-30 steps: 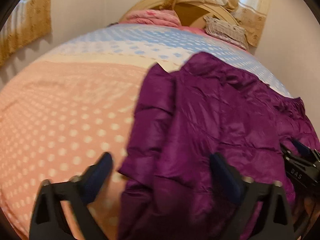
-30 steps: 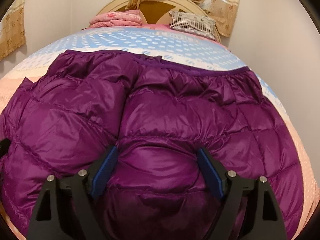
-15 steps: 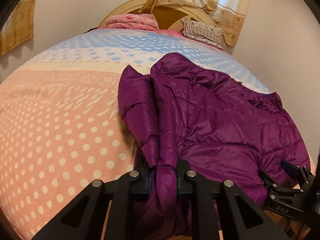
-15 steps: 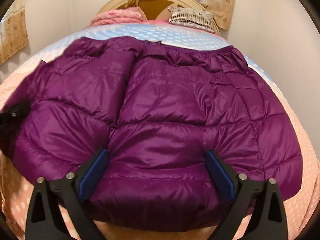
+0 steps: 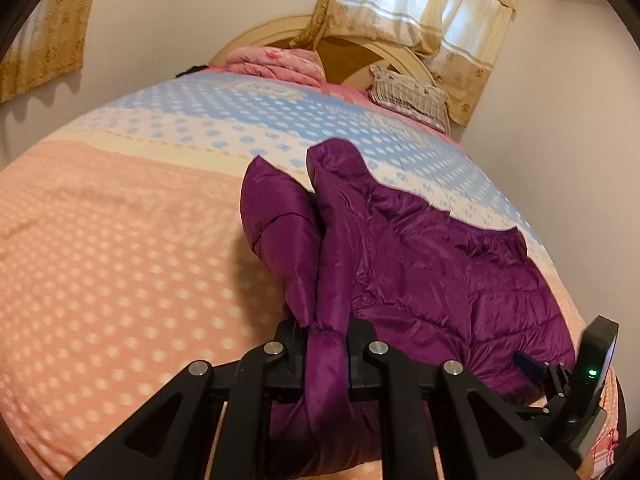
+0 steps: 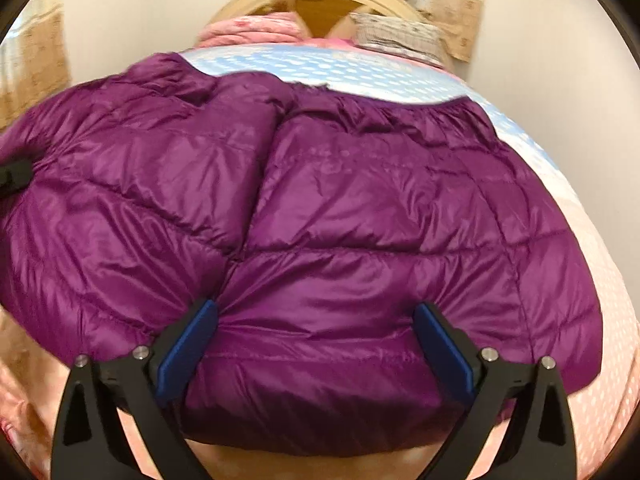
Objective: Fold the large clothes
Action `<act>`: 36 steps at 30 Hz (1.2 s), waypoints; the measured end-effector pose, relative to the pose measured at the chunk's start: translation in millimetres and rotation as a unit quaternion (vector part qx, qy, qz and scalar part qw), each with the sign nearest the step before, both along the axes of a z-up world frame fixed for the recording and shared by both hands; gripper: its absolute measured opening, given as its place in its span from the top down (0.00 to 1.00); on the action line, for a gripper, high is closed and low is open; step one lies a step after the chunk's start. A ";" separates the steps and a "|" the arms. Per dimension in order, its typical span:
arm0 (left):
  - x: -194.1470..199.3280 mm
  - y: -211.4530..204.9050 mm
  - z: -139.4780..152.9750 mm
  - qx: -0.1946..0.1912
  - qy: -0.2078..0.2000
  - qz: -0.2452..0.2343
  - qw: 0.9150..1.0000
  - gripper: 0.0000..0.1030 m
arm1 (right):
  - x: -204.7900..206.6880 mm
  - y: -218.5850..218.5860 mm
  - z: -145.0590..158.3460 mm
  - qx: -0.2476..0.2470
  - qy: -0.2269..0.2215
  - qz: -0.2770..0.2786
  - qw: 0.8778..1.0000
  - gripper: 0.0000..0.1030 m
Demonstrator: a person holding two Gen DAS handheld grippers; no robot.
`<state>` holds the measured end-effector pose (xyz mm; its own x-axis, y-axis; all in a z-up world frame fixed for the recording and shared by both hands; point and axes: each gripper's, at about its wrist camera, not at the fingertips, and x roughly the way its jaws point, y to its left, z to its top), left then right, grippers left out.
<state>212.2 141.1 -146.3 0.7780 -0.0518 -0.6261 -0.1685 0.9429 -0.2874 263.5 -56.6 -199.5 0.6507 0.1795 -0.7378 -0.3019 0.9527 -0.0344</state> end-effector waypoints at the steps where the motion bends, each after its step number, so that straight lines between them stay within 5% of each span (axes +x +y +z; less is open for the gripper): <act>1: -1.9 0.2 7.8 0.006 -0.005 0.001 1.000 0.90 | -3.0 -5.1 7.7 0.013 -0.004 0.004 1.000 0.12; 7: -1.3 -56.4 62.8 0.076 -0.057 -0.036 0.995 0.90 | -15.3 -100.8 60.4 0.041 -0.078 -0.042 0.995 0.08; 14: 26.5 -190.7 101.7 0.136 -0.103 -0.150 0.974 0.90 | 4.6 -255.4 44.4 0.060 -0.059 -0.228 0.970 0.08; 22: 67.3 -344.8 45.5 0.238 -0.082 -0.259 0.932 0.90 | -5.0 -320.2 7.1 0.059 -0.032 -0.292 0.954 0.08; 28: 55.1 -400.0 -22.2 0.309 -0.051 -0.324 0.893 0.89 | -18.7 -333.1 -2.3 0.064 -0.028 -0.298 0.952 0.08; 35: 24.5 -417.5 -11.0 0.373 -0.090 -0.333 0.861 0.67 | -16.4 -328.7 -8.8 0.049 -0.034 -0.292 0.955 0.02; 36: 16.0 -419.8 -4.0 0.376 -0.106 -0.334 0.858 0.57 | -16.0 -329.1 -9.2 0.050 -0.035 -0.291 0.955 0.02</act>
